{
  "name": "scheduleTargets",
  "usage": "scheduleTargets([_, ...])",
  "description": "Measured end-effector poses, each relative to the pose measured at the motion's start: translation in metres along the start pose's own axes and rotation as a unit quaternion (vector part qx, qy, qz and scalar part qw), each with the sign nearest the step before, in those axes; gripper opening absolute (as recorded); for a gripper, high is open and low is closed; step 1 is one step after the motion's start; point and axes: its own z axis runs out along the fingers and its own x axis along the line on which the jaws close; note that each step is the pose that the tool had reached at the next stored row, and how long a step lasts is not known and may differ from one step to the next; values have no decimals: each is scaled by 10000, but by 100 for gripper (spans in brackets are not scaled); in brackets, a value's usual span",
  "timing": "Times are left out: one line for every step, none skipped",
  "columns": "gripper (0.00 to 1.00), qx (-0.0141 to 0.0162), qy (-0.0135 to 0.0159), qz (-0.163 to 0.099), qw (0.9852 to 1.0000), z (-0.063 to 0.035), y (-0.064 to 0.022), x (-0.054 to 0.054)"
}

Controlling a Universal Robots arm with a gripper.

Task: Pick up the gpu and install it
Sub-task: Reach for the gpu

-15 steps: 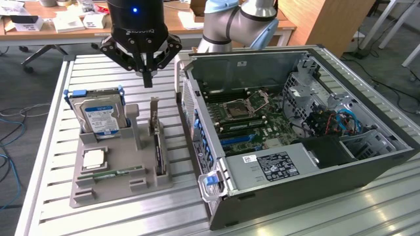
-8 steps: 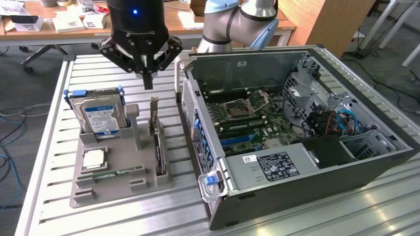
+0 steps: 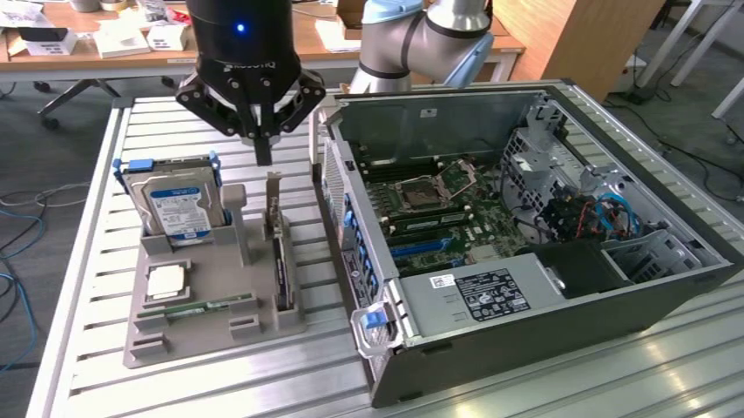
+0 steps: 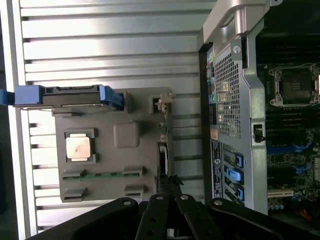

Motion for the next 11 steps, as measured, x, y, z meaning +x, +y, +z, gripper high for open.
scheduleTargets([11, 0, 0, 0, 10000, 0, -11, -1])
scheduleTargets([11, 0, 0, 0, 10000, 0, -16, 0])
scheduleTargets([11, 0, 0, 0, 10000, -1, -17, 2])
scheduleTargets([11, 0, -1, 1, 10000, 0, -18, 8])
scheduleTargets([11, 0, -1, 1, 10000, -1, -19, 17])
scheduleTargets([11, 0, 0, 0, 10000, -1, -21, 27])
scheduleTargets([11, 0, 0, 0, 10000, -1, -22, 38])
scheduleTargets([11, 0, 0, 0, 10000, -1, -23, 45])
scheduleTargets([11, -1, 0, 0, 10000, -1, -25, 48])
scheduleTargets([11, 0, 0, -1, 10000, -2, -29, 49])
scheduleTargets([11, 0, 0, 0, 10000, -2, -37, 49])
